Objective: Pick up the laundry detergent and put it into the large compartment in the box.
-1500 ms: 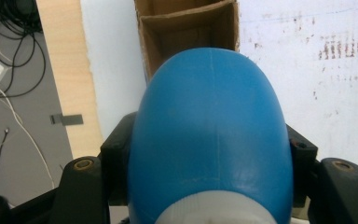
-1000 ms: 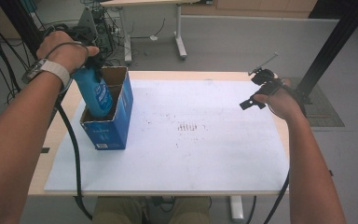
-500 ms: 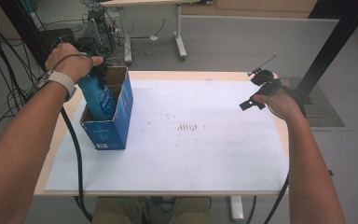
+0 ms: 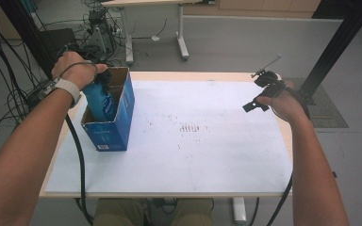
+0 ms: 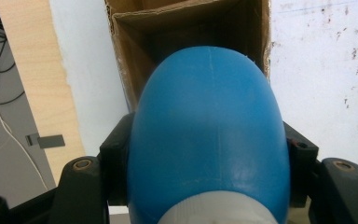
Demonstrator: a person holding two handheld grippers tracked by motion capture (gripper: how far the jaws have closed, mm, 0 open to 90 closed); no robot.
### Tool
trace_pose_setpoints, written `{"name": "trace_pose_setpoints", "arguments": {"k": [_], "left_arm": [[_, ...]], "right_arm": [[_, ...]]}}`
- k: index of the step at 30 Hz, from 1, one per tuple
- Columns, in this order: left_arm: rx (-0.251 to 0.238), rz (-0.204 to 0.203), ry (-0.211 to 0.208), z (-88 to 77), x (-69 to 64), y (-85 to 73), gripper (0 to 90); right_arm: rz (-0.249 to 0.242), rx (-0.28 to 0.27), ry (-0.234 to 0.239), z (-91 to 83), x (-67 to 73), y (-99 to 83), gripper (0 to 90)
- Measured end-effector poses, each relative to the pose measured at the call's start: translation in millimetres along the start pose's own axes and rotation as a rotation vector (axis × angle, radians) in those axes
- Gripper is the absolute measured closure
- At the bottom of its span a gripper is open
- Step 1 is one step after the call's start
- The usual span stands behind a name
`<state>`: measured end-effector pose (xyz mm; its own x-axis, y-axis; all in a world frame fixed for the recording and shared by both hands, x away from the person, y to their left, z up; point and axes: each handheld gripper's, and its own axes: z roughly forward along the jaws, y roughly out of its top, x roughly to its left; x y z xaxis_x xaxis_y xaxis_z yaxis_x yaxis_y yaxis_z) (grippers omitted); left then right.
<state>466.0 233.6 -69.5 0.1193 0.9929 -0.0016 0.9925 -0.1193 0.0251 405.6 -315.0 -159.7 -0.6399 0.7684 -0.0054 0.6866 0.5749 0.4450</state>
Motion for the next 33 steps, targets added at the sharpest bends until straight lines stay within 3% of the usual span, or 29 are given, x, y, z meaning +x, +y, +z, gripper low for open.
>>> {"name": "trace_pose_setpoints", "arguments": {"k": [17, 33], "left_arm": [[0.015, 0.006, 0.004, 27.6, -4.0, 5.4, 37.7], [-0.005, 0.008, 0.010, 44.2, -4.8, 3.4, 37.7]], "right_arm": [[0.010, 0.003, 0.003, 2.0, -2.9, -3.7, 11.4], [0.014, 0.010, 0.003, 4.2, -2.5, -4.4, 11.4]]}}
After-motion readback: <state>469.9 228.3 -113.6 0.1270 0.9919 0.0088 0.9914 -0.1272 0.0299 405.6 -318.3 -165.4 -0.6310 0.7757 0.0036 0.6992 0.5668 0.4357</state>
